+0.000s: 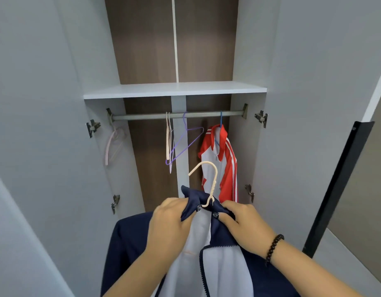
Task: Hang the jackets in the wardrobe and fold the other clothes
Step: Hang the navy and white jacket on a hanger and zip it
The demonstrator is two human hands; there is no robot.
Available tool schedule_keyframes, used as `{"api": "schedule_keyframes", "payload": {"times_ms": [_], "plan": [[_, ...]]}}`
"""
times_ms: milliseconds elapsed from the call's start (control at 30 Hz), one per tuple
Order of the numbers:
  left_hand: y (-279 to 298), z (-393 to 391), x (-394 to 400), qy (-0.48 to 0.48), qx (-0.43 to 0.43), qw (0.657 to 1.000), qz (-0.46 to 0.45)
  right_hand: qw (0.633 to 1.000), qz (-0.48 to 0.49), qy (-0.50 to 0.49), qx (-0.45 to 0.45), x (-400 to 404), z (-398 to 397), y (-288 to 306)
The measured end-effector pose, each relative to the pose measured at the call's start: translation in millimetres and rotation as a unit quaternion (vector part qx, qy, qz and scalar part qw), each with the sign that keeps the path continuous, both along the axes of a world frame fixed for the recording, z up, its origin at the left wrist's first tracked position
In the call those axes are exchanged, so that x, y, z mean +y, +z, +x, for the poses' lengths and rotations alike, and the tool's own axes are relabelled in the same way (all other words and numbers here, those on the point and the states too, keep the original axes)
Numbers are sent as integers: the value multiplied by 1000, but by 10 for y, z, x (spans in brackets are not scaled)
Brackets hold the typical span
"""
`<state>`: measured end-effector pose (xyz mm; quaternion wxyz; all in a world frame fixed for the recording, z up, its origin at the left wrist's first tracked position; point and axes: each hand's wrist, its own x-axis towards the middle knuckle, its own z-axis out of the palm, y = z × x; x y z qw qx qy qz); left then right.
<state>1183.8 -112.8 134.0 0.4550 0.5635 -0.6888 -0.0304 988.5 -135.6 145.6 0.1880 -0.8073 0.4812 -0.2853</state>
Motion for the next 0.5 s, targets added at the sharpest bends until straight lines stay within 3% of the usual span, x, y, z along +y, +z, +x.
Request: {"api": "schedule_keyframes", "payload": {"times_ms": [133, 267, 500], "plan": [[-150, -231, -427, -5, 70, 990, 125, 998, 17, -59, -14, -350, -105, -76], [-153, -430, -933, -25, 180, 971, 154, 991, 51, -105, -70, -777, -222, -102], [-194, -612, -1840, -41, 214, 947, 237, 971, 72, -156, -168, -1552, -473, -139]]}}
